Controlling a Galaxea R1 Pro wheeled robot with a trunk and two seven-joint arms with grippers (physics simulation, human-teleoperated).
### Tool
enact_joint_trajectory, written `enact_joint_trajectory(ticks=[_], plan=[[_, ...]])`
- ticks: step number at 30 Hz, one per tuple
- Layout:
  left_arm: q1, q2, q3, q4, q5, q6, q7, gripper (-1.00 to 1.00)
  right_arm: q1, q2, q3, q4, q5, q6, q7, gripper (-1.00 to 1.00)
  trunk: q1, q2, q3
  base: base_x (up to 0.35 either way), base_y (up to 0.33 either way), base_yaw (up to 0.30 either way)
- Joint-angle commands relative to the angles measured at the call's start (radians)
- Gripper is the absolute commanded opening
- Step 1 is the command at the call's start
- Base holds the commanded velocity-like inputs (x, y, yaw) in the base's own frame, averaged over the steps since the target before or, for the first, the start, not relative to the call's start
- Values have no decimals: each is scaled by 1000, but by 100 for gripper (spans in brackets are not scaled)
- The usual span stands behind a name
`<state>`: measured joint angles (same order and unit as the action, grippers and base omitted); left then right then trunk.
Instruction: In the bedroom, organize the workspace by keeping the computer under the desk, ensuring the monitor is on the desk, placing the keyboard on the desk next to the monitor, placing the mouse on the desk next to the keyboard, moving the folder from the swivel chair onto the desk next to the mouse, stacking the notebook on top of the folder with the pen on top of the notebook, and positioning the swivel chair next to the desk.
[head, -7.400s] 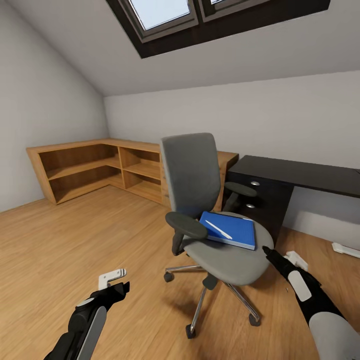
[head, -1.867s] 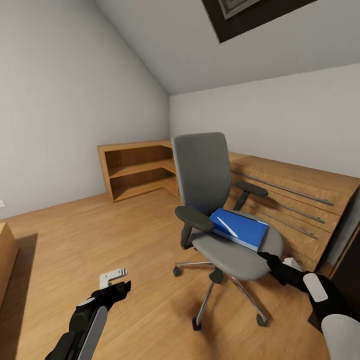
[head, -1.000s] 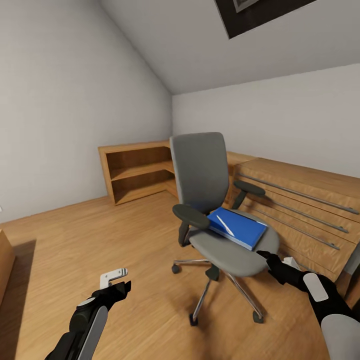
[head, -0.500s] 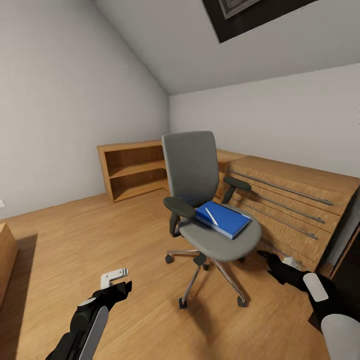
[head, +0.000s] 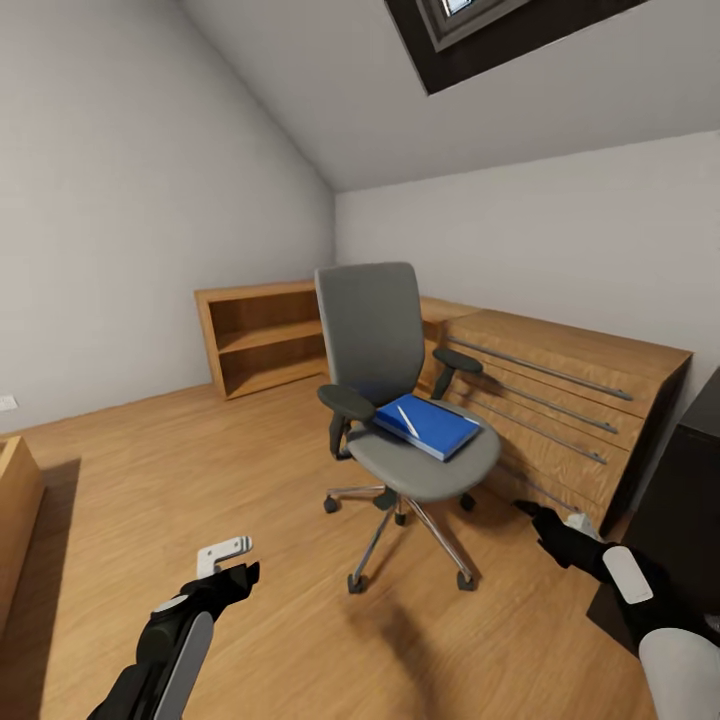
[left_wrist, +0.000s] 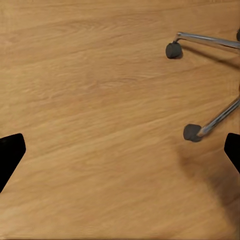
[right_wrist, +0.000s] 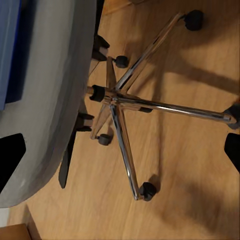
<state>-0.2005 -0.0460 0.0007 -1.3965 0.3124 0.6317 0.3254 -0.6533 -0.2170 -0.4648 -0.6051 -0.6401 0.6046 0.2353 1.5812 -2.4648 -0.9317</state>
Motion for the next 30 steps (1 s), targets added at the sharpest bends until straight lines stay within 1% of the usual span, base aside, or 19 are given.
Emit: enact_joint_trajectory(ticks=[1, 4, 12, 14, 19, 30], plan=[[0, 0, 2, -2, 11, 3, 8, 100, -1, 1, -5, 0, 2, 1, 3, 100, -4, 7, 2, -27, -8, 0], [0, -1, 8, -3, 11, 2, 11, 100, 0, 4, -5, 1, 3, -13, 2, 100, -16, 28, 12, -15, -4, 0], [0, -1, 13, -4, 10, 2, 13, 100, 0, 8, -5, 1, 8, -19, 1, 100, -46, 84, 37, -6, -1, 0], [0, -2, 14, -4, 10, 2, 13, 100, 0, 8, -5, 1, 13, -20, 1, 100, -54, 98, 43, -139, 0, 0], [0, 0, 16, -4, 11, 2, 13, 100, 0, 8, -5, 0, 18, -20, 1, 100, -73, 133, 59, -265, 21, 0], [0, 0, 21, -8, 13, 3, 9, 100, 0, 8, -5, -2, 19, -20, -1, 100, -115, 210, 93, -334, 95, -18]])
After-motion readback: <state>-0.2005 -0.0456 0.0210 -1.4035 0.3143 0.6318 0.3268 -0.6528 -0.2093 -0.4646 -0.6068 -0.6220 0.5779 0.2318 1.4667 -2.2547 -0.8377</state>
